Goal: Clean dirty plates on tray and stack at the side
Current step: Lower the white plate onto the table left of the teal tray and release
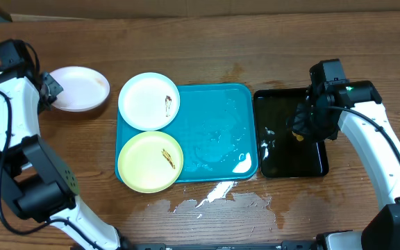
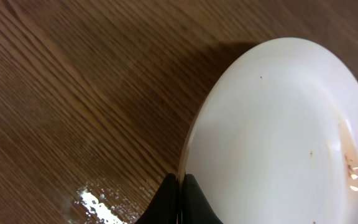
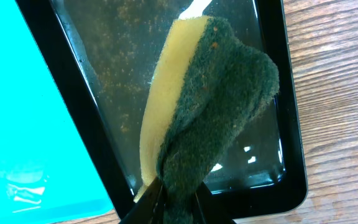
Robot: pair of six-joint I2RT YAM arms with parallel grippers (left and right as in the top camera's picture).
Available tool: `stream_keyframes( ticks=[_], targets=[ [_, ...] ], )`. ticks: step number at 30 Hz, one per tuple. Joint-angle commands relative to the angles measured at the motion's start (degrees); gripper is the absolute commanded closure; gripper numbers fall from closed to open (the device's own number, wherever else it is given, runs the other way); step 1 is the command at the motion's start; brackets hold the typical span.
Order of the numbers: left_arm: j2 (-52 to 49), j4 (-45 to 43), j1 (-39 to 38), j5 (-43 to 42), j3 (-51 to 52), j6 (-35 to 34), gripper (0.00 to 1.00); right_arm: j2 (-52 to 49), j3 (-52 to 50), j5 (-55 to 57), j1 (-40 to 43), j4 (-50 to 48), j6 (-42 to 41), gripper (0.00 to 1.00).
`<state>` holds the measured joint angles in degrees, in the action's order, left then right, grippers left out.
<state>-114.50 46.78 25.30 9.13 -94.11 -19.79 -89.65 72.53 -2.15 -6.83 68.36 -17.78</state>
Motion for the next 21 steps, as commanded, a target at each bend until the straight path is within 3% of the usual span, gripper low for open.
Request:
stream_keyframes(
  ticks=[1, 3, 5, 9, 10, 16, 21],
  targets=[
    [-2.1, -0.2, 0.6, 0.9, -0.5, -0.5, 0.96, 0.2, -0.2, -0.1, 0.2, -0.5, -0.3, 0.86],
    [-2.5, -0.3, 0.6, 0.9, -0.5, 0.5, 0.96, 0.2, -0.2, -0.1, 0.2, -0.5, -0.3, 0.86],
    [-2.5, -0.3, 0.6, 0.9, -0.5, 1.3, 0.89, 0.2, -0.2, -0.1, 0.2, -0.5, -0.3, 0.86],
    [-2.5, 0.3, 0.6, 0.2, -0.5, 2.2, 0.31, 0.2, -0.2, -0.1, 0.2, -0.5, -0.3, 0.85],
    [-2.5, 0.6, 0.6, -1.0, -0.5, 2.8, 0.27, 0.2, -0.2, -0.1, 0.2, -0.5, -0.3, 0.85],
    [-2.5, 2.5, 0.6, -20.5, -0.6, 9.5, 0.26, 0.2, -0.2, -0.1, 0.2, -0.5, -0.3, 0.86],
    [-2.5, 6.0, 0.3, -36.4, -0.6, 12.7, 0.23, 0.2, -0.2, -3.5, 0.1, -0.6, -0.2, 0.93]
  ],
)
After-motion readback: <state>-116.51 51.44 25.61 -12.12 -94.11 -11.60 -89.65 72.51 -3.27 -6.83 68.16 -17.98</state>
